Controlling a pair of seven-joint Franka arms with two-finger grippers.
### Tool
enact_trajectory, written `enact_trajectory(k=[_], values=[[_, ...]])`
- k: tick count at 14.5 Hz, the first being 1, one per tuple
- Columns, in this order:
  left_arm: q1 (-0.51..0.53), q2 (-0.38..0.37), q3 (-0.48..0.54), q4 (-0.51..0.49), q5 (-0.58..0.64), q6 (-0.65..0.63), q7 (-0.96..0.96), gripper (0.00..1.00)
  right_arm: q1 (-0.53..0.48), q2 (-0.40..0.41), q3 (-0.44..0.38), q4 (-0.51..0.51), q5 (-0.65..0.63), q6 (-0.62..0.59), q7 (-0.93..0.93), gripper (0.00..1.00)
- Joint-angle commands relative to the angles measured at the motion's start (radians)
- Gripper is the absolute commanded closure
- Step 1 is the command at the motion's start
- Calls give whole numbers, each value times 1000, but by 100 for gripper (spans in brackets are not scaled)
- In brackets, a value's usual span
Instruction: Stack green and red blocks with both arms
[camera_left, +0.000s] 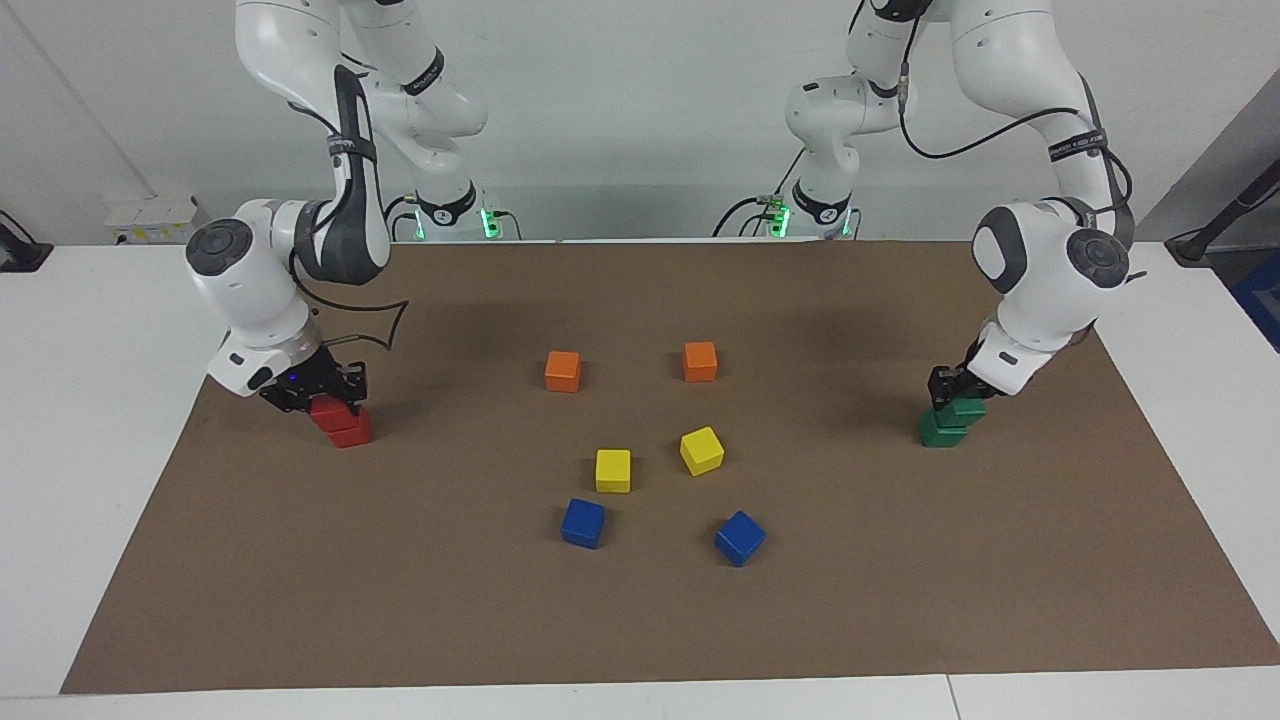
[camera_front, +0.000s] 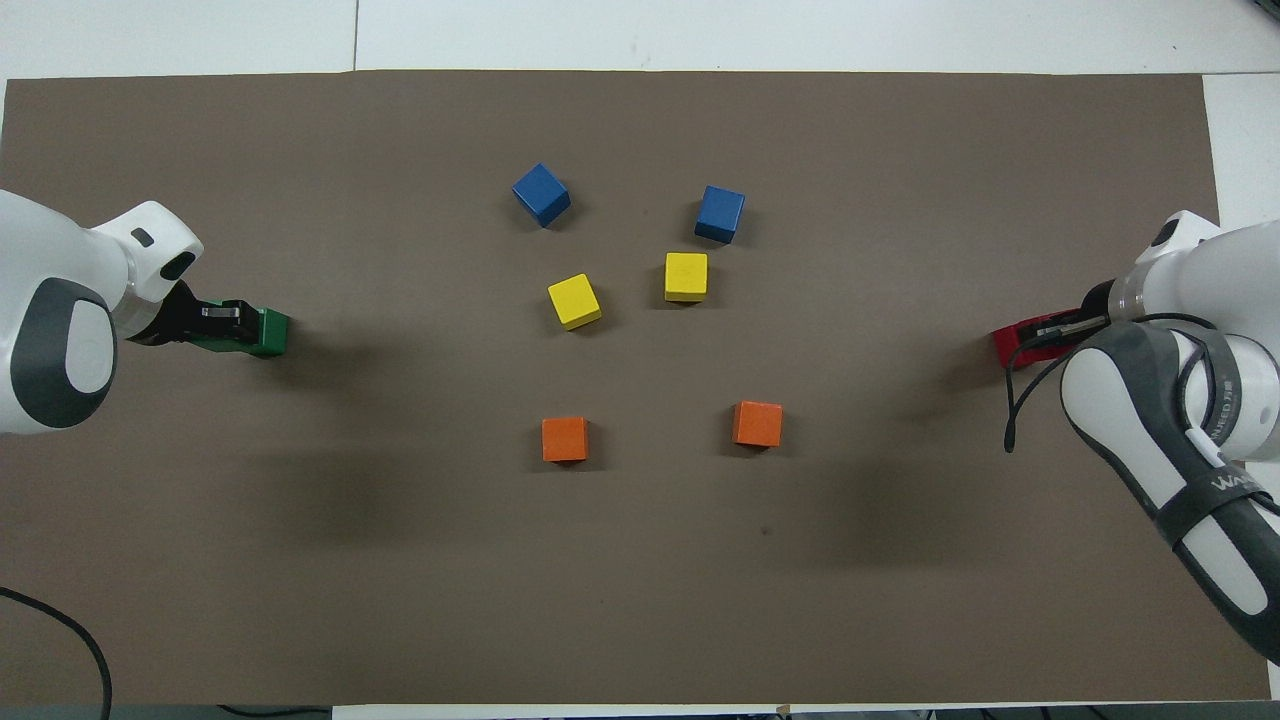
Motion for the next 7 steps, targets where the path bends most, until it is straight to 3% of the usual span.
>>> enact_trajectory(k=[1,7], values=[[-5,-14,3,-33,-11,34,-2,100,-13,0,12,-9,7,22,-13,100],[-5,-14,3,-45,-11,53,-2,100,-9,15,12,-11,7,25,-2,100]])
